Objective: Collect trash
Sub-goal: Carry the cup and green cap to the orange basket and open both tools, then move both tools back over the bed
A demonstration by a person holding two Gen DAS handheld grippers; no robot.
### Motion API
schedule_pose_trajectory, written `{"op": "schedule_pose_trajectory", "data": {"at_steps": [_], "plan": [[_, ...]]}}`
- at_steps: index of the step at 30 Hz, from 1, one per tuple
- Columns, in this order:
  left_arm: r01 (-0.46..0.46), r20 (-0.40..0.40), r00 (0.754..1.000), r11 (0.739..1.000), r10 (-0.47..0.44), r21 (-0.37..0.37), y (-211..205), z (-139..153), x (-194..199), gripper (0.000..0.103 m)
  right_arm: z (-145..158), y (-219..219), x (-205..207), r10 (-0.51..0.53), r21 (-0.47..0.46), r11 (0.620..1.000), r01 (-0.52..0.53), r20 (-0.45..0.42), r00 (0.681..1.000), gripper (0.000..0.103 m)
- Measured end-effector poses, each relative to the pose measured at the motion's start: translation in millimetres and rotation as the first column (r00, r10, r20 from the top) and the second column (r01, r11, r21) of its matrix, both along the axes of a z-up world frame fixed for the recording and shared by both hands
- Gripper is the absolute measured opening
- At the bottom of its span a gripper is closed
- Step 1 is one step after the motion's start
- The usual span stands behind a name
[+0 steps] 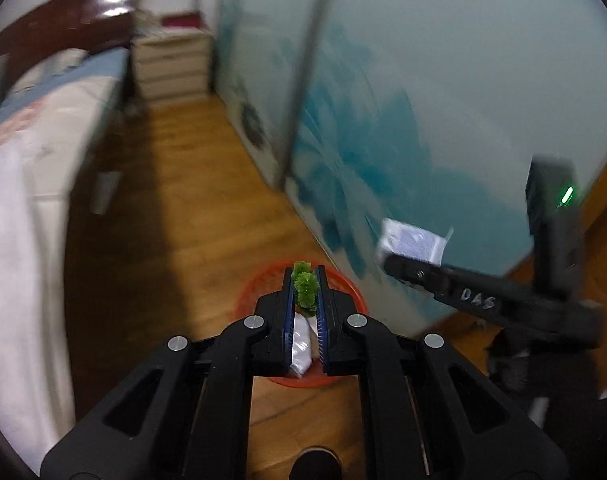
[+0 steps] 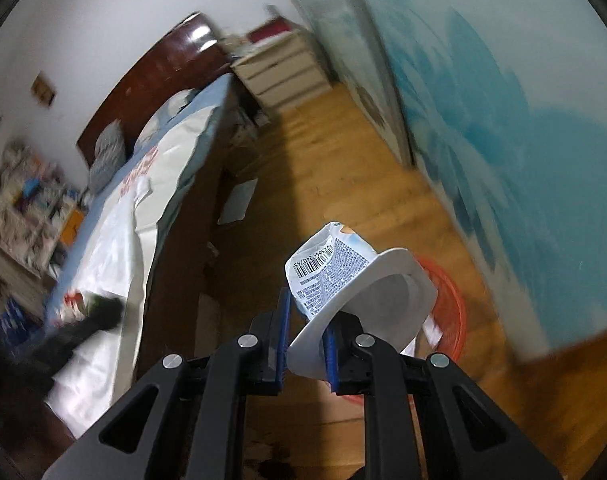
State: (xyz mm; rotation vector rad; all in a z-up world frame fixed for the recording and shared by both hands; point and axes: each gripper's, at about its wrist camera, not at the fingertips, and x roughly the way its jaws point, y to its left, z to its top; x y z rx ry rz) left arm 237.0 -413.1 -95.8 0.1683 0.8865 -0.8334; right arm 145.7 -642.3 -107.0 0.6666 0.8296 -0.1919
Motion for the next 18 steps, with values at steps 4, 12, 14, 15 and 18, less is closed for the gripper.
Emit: {"op": "schedule_pose_trajectory", "data": {"at_steps": [4, 12, 14, 15, 18], "plan": [[0.024, -0.074, 0.997, 0.999, -0.021, 0.041, -39, -40, 3, 0.009, -29, -10, -3, 0.023, 0.036, 0.999, -0.021, -0.060, 0.998, 0.017], [-0.010, -0.144, 0.990, 1.000, 0.014, 0.030, -44, -64, 5, 0.079, -55, -37, -11, -0.053, 0.140, 0.988, 0.059, -0.047, 0.997, 0.059], [-0.014, -0.155, 0.988, 1.000, 0.017, 0.016, -41, -63, 5, 0.079, -54, -39, -7, -0.071, 0.140, 0.987, 0.076, -0.038, 0.997, 0.060], [-0.021, -0.151, 0.988, 0.999, 0.026, 0.035, -36, -61, 6, 0.079, -53, -40, -4, -0.077, 0.148, 0.986, 0.080, -0.030, 0.997, 0.060], [-0.038, -0.135, 0.990, 0.999, 0.042, 0.035, -18, -53, 7, 0.079, -50, -34, 6, -0.064, 0.154, 0.986, 0.066, -0.020, 0.998, 0.068]]}}
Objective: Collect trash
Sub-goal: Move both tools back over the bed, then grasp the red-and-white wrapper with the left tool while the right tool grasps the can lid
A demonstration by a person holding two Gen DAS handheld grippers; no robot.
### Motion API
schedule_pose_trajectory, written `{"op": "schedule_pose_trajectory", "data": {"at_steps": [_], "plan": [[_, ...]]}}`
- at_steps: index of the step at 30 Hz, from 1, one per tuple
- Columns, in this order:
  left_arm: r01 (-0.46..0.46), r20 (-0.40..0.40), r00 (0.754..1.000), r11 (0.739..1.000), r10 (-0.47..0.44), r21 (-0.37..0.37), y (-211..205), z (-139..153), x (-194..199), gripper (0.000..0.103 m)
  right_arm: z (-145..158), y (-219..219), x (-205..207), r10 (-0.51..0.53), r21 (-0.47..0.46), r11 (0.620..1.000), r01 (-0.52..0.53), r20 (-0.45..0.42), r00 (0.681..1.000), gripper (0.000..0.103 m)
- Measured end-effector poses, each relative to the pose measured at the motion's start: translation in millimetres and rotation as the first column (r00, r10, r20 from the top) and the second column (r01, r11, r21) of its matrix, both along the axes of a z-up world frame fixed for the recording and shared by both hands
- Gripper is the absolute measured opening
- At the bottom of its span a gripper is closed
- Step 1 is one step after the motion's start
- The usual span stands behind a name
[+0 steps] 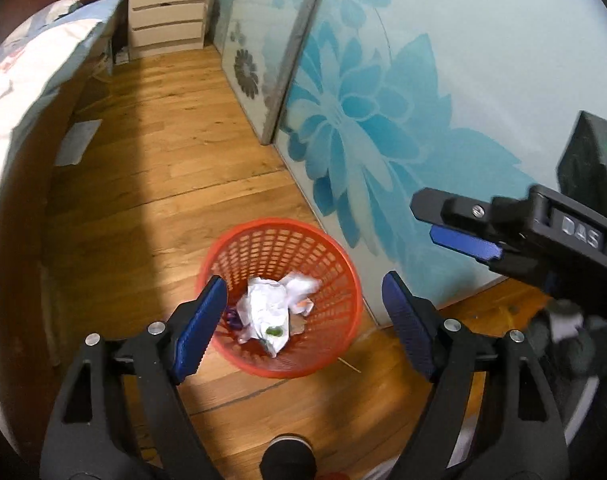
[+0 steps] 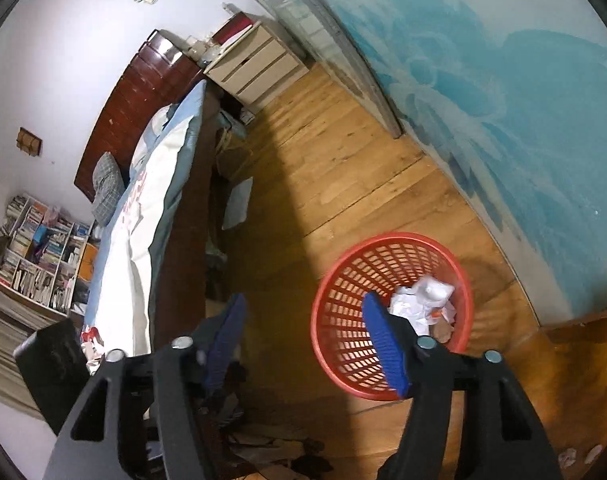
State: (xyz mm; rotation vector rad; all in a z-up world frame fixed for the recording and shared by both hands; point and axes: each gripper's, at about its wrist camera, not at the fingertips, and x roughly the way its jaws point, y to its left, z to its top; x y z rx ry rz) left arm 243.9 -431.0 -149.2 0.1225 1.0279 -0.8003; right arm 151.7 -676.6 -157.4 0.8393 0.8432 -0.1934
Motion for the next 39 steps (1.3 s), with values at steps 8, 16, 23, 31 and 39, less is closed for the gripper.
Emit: {"op": "schedule_pose_trajectory", "data": {"at_steps": [8, 16, 23, 31, 39], "plan": [[-0.160, 0.101, 0.981, 0.986, 0.164, -0.046, 131, 46, 0, 0.079, 11, 33, 27, 0.069, -0.017, 0.997, -0.069, -0.010, 0.998, 0.069], [-0.431, 0.180, 0.880, 0.899, 0.439, -0.084, 294, 74, 6, 0.084, 20, 97, 59, 0.193, -0.078, 0.977, -0.196, -0.048, 0.980, 0.070], [-0.615, 0.161, 0.760, 0.776, 0.630, -0.137, 383, 74, 29, 0.084, 27, 170, 96, 0.315, -0.138, 0.936, -0.323, -0.075, 0.946, 0.069], [-0.599, 0.454, 0.708, 0.800, 0.542, -0.020, 379, 86, 75, 0.084, 25, 245, 137, 0.428, -0.176, 0.880, -0.441, -0.106, 0.897, 0.070], [-0.556, 0.422, 0.767, 0.829, 0.483, 0.062, 375, 63, 115, 0.084, 17, 273, 161, 0.471, -0.168, 0.858, -0.486, -0.124, 0.874, 0.070]]}}
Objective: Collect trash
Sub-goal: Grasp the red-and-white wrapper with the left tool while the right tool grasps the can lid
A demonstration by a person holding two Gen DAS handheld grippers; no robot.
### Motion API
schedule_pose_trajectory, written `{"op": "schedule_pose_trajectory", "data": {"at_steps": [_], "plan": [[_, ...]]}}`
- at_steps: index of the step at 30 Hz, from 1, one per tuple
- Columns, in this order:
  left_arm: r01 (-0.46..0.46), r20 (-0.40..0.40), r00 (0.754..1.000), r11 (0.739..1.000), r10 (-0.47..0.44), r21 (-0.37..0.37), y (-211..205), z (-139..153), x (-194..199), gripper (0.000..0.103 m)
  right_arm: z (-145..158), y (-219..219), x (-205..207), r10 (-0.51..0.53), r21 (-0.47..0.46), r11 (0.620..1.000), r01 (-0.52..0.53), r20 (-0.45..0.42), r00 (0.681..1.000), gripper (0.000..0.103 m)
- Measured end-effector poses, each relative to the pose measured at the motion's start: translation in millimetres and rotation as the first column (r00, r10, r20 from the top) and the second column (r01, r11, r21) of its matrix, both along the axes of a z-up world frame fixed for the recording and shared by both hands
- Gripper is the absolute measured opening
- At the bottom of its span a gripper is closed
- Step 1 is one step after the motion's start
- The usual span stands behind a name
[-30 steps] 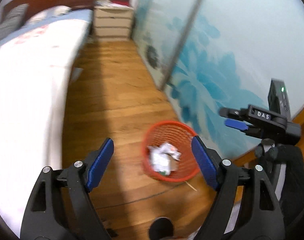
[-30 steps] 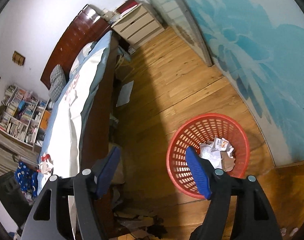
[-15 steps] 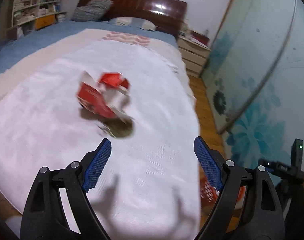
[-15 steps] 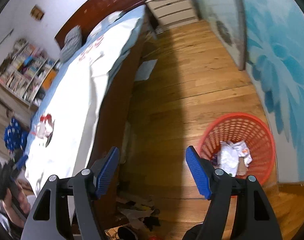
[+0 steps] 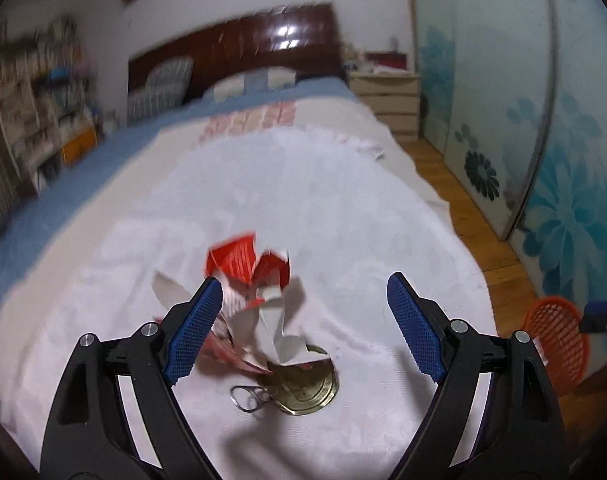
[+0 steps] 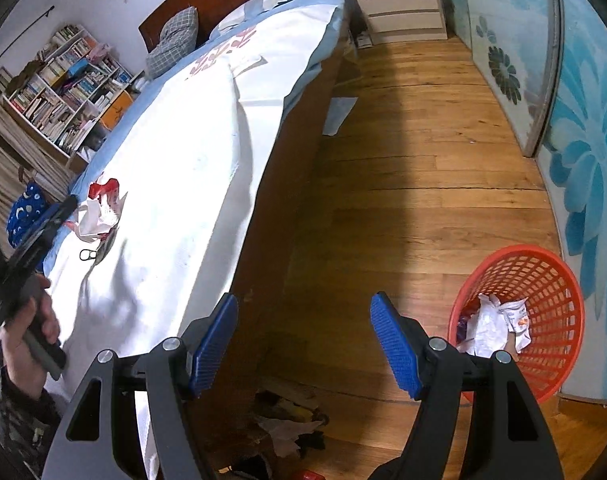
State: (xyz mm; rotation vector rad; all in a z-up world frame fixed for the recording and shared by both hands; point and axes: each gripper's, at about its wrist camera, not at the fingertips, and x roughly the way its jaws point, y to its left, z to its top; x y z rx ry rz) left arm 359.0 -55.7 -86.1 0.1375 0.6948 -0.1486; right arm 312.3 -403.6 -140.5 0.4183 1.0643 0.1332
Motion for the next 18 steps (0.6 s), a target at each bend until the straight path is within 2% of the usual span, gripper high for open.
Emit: {"op": "schedule_pose_trajectory", "data": {"at_steps": [5, 9, 11, 13, 14, 16, 18], "plan": [[-0.086, -0.071, 0.994, 0.992, 0.080, -0.092, 32, -6, 4, 0.084, 0, 7, 10, 0.007, 0.013, 1.000, -0.007, 0.000, 1.000, 0.070], [-0.162, -0.132, 0.982, 0.967, 0.137, -0.198, 61, -12, 8, 0.082, 3, 18, 17, 0.024, 0.018, 1.000, -0.024, 0.003, 1.000, 0.070], [-0.191, -0.172, 0.973, 0.955, 0.154, -0.227, 68, -20, 13, 0.069, 3, 21, 20, 0.031, 0.020, 0.999, -0.031, 0.002, 1.000, 0.070], [-0.212, -0.206, 0.965, 0.945, 0.162, -0.249, 73, -26, 14, 0.051, 3, 25, 22, 0.040, 0.021, 0.999, -0.040, 0.003, 0.999, 0.070], [-0.217, -0.212, 0.963, 0.942, 0.164, -0.255, 74, -27, 14, 0.047, 3, 27, 23, 0.043, 0.020, 0.999, -0.043, 0.003, 0.999, 0.070], [-0.215, -0.225, 0.962, 0.940, 0.156, -0.265, 74, -28, 12, 0.022, 4, 29, 24, 0.046, 0.020, 0.999, -0.046, 0.002, 0.999, 0.070], [-0.213, -0.223, 0.962, 0.941, 0.155, -0.264, 73, -26, 11, 0.018, 5, 29, 25, 0.046, 0.020, 0.999, -0.046, 0.004, 0.999, 0.070]]}}
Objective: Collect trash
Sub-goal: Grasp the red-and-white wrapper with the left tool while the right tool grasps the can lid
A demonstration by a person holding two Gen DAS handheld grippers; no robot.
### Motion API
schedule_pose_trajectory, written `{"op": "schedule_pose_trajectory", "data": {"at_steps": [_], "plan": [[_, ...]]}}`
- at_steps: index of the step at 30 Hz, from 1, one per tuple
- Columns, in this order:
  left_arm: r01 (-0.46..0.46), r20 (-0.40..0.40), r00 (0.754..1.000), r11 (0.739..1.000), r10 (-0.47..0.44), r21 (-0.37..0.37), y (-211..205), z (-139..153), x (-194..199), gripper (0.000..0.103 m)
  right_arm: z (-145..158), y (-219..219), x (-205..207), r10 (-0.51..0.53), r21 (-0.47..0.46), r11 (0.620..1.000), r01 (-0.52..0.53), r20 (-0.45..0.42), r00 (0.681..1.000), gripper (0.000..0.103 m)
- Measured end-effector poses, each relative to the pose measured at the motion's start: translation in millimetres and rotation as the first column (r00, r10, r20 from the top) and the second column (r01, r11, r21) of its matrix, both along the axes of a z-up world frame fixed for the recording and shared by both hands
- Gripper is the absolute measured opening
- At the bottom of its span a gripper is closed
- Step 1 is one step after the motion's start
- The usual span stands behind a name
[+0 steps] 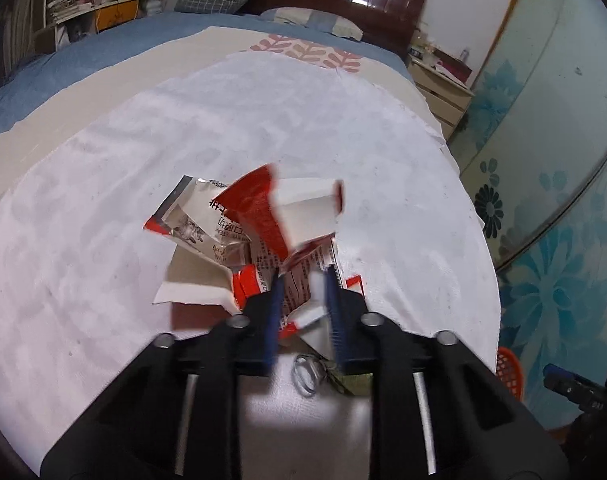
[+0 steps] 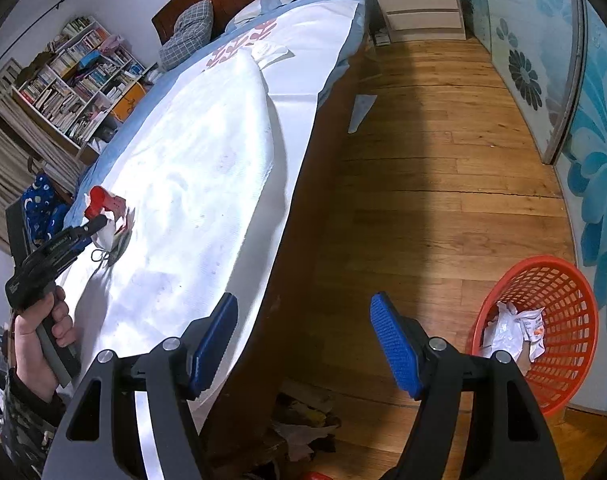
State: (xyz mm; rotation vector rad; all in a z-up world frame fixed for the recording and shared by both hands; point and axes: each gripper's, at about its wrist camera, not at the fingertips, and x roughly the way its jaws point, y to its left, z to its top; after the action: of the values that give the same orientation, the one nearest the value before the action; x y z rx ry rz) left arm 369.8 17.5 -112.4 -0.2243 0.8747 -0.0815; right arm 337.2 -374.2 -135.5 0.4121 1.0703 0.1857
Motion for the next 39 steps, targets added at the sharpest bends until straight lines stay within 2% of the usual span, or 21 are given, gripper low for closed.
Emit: {"op": "schedule_pose_trajectory", "data": {"at_steps": [5, 8, 11, 13, 17, 22, 29, 32, 37, 39], "plan": [[-0.021, 0.039, 0.999, 1.000, 0.021, -0.006, 5, 11, -5, 0.017, 2, -1, -1, -0.003, 0.004, 1.000, 0.003, 0.010, 1.000, 0.070], [-0.060, 0.099, 0.993, 0.998, 0.064, -0.037, 19, 27, -14, 0.017, 7, 3, -2, -0.002, 0.010, 1.000, 0.002, 0.026, 1.000, 0.070], [-0.091, 0.170, 0.981, 0.994, 0.099, -0.055, 36, 45, -29, 0.016, 13, 12, -2, 0.016, 0.012, 1.000, -0.017, 0.054, 0.998, 0.070], [-0.100, 0.208, 0.973, 0.995, 0.103, -0.023, 42, 56, -37, 0.016, 16, 20, -2, 0.037, 0.012, 0.999, -0.038, 0.067, 0.997, 0.070], [-0.106, 0.260, 0.959, 0.994, 0.111, -0.036, 53, 70, -47, 0.011, 23, 42, -2, 0.086, -0.002, 0.996, -0.086, 0.093, 0.992, 0.070], [-0.120, 0.268, 0.952, 0.987, 0.146, -0.109, 75, 74, -54, 0.011, 32, 66, -3, 0.149, -0.023, 0.989, -0.148, 0.131, 0.980, 0.070], [-0.122, 0.266, 0.949, 0.975, 0.170, -0.188, 92, 73, -77, 0.011, 43, 96, 3, 0.205, -0.004, 0.978, -0.208, 0.192, 0.960, 0.070], [-0.099, 0.253, 0.955, 0.972, 0.153, -0.213, 95, 70, -90, 0.011, 51, 124, 15, 0.260, -0.026, 0.965, -0.261, 0.225, 0.939, 0.070], [-0.052, 0.218, 0.971, 0.974, 0.101, -0.222, 87, 61, -106, 0.011, 46, 196, 42, 0.379, -0.080, 0.925, -0.370, 0.211, 0.901, 0.070], [-0.033, 0.226, 0.971, 0.977, 0.082, -0.211, 83, 63, -111, 0.011, 41, 224, 50, 0.419, -0.126, 0.907, -0.401, 0.212, 0.883, 0.078]]}}
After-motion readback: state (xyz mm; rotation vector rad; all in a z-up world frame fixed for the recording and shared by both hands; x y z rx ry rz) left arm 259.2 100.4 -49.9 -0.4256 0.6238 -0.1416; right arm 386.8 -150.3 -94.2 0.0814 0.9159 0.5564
